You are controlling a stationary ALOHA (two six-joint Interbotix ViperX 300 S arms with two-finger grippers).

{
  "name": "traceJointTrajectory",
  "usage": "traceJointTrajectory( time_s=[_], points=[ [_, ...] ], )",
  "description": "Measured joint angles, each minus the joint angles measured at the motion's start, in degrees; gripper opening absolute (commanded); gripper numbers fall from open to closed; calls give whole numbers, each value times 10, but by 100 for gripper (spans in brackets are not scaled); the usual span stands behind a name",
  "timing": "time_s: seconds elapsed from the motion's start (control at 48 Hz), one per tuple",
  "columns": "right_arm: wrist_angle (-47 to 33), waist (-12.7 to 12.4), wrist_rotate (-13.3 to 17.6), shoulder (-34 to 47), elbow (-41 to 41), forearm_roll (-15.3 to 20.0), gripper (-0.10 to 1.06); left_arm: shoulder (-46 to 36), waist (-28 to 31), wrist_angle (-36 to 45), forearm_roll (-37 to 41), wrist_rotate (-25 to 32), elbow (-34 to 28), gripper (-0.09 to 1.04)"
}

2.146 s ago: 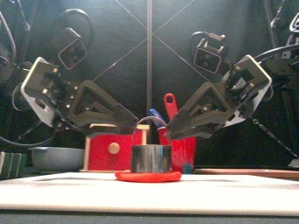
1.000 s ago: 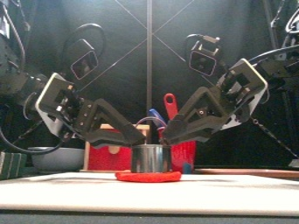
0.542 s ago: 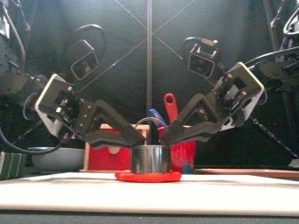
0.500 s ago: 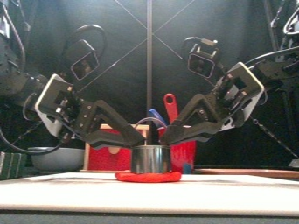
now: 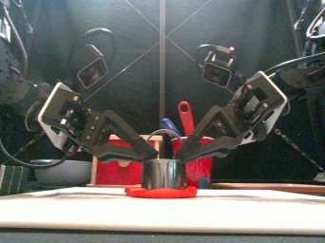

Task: Get the cutter from the drawer then cut the dough then place the extra dough in the bowl
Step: Cut the dough

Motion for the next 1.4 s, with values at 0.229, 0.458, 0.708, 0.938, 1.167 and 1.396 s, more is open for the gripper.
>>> traceJointTrajectory(
  time_s=[0.229, 0.458, 0.708, 0.938, 1.167, 1.396],
  points=[
    [2, 1, 2, 6, -4, 0, 59, 4, 1, 11, -1, -2, -2, 64],
    [13, 1, 3, 6, -6, 0, 59, 5, -1, 23, -2, -2, -4, 64],
    [31, 2, 3, 4, -9, 0, 59, 11, -4, 28, -6, -2, -4, 64],
    [31, 4, 3, 9, -10, 3, 59, 15, -7, 33, -15, -2, -5, 64],
    [38, 5, 3, 11, -11, 7, 59, 19, -6, 35, -18, -2, -7, 64],
    [46, 5, 3, 13, -11, 11, 59, 20, -6, 35, -18, -2, -8, 64]
  ],
)
